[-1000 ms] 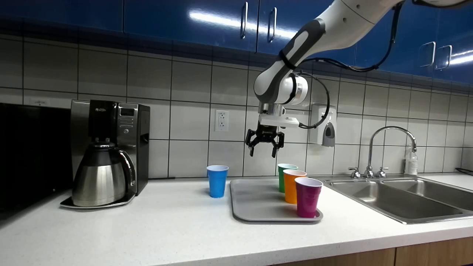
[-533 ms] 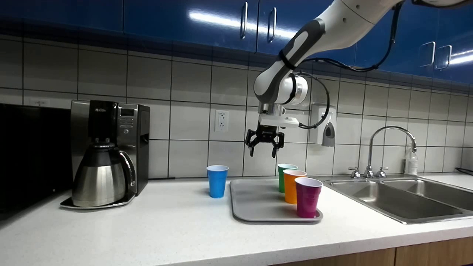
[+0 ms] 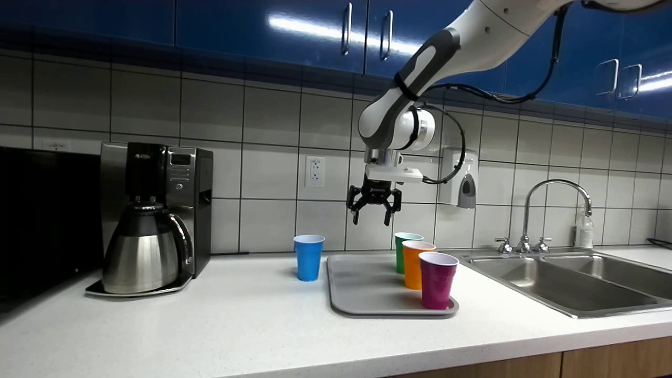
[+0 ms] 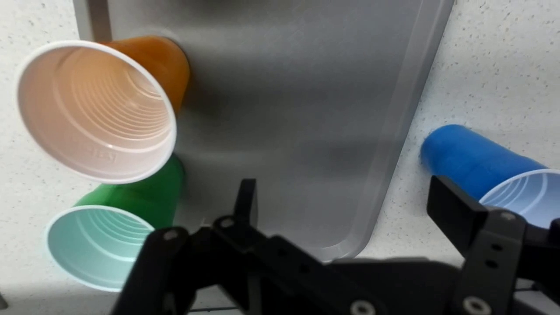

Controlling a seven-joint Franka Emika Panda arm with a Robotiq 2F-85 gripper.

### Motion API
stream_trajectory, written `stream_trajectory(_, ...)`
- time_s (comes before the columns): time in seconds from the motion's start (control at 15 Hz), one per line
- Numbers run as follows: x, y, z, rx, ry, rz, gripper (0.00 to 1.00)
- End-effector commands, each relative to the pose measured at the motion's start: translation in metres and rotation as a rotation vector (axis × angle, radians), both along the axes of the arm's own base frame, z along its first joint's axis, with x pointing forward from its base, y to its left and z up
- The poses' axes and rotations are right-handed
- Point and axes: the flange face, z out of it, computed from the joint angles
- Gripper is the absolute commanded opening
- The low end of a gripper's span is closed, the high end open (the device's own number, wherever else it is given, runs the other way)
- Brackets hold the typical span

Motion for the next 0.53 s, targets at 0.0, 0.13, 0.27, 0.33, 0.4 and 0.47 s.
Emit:
stream_trajectory(0.0, 0.003, 0.015, 0.005, -0.008, -0.033, 0.003, 1.0)
stream_trajectory(0.13, 0.006, 0.023, 0.005, -0.012, -0.052, 0.008, 1.0)
stream_trajectory(0.27, 0.011, 0.029, 0.004, -0.02, -0.069, 0.005, 1.0)
stream_trajectory(0.33, 0.014, 0.032, 0.002, -0.027, -0.072, 0.005, 1.0)
stream_trajectory(0.4, 0.016, 0.035, 0.0, -0.034, -0.073, 0.004, 1.0)
stream_trajectory(0.47, 0.019, 0.039, -0.001, -0.04, -0.075, 0.006, 1.0)
